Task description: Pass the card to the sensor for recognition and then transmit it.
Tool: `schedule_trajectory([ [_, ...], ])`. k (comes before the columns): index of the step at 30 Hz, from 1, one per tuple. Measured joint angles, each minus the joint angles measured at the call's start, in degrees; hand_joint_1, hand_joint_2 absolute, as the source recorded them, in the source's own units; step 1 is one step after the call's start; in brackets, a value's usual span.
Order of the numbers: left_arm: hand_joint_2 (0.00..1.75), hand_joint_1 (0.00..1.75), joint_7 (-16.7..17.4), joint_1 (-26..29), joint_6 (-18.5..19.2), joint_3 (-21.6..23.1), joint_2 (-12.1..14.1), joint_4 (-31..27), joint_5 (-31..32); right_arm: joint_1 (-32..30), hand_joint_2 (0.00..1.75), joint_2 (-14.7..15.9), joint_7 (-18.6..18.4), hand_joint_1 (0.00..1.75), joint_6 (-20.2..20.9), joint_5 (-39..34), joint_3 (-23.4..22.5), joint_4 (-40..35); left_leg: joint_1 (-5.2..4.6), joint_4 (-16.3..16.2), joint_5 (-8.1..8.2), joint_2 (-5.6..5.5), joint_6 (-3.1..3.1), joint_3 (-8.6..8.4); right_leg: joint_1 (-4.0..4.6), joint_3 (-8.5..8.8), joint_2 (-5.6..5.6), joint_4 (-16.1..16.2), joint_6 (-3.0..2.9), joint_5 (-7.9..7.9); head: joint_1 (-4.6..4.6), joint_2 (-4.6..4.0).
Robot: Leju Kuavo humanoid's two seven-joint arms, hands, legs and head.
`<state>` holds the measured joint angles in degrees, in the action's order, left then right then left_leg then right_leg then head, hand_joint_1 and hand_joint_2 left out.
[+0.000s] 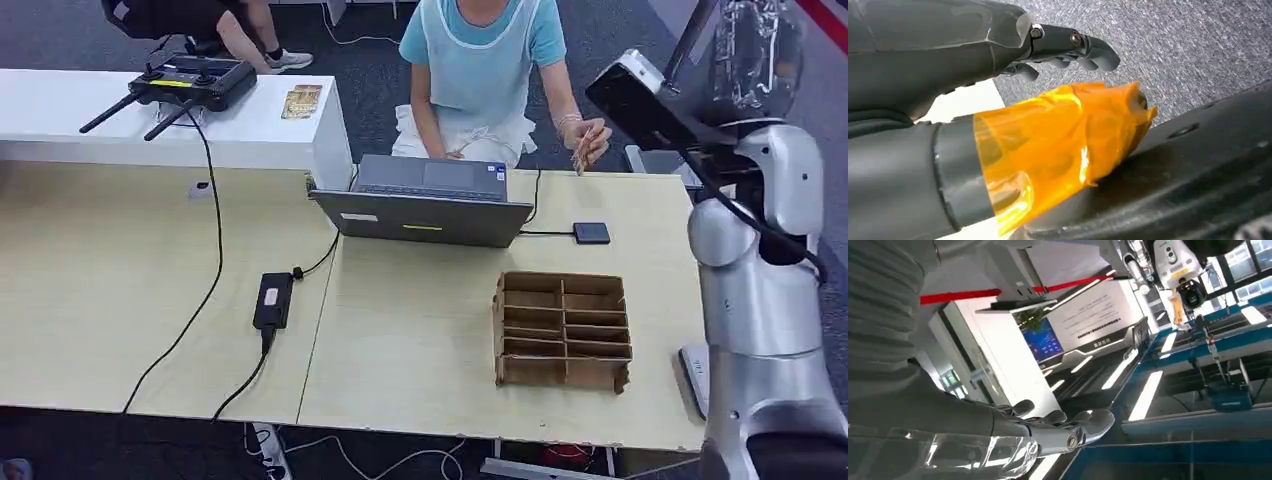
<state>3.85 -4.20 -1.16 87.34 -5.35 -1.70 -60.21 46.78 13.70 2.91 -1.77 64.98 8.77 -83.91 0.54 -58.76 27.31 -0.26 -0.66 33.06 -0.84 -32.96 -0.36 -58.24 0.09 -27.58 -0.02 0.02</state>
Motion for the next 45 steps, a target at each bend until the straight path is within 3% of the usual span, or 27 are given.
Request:
schedule_trajectory([
  [4,0.0,0.0,0.02,-0.06,0.26,0.0,0.37,0.0,1.84,4.47,1.75,-0.02,-0.79,0.0,0.85,4.97,3.33,5.14,0.0,0.0,0.0,0.04,0.0,0.05,0.0,-0.05,0.06,-0.03,-0.02,0.01,-0.02,0.0],
  [13,0.0,0.0,0.02,-0.2,0.98,0.0,1.25,-0.15,4.81,17.98,1.75,-3.54,-4.22,0.0,3.28,15.5,12.63,26.78,0.05,0.0,-0.12,-0.03,-0.17,0.06,0.07,-0.07,-0.02,-0.07,-0.08,0.05,-0.02,-0.02],
  [20,0.0,0.0,0.02,-0.22,1.09,0.0,1.6,-0.22,5.0,22.25,1.75,-5.81,-4.61,0.0,3.15,17.16,15.93,37.99,0.05,0.0,-0.11,-0.04,-0.17,0.08,0.07,-0.11,-0.01,-0.06,-0.1,0.06,-0.02,0.0],
  [29,0.0,0.0,0.02,-0.2,1.16,0.0,1.81,-0.31,5.11,22.9,1.75,-6.54,-5.29,0.0,2.91,16.81,16.87,43.9,0.05,0.0,-0.11,-0.03,-0.17,0.08,0.07,-0.12,-0.01,-0.06,-0.1,0.07,-0.02,-0.02],
  [45,0.0,0.0,0.09,-0.2,1.16,0.0,1.86,-0.66,5.11,23.21,1.75,-6.54,-5.49,0.0,2.75,16.81,16.87,47.3,0.05,0.0,-0.12,-0.01,-0.17,0.08,0.07,-0.15,0.01,-0.06,-0.13,0.09,-0.02,-0.02],
])
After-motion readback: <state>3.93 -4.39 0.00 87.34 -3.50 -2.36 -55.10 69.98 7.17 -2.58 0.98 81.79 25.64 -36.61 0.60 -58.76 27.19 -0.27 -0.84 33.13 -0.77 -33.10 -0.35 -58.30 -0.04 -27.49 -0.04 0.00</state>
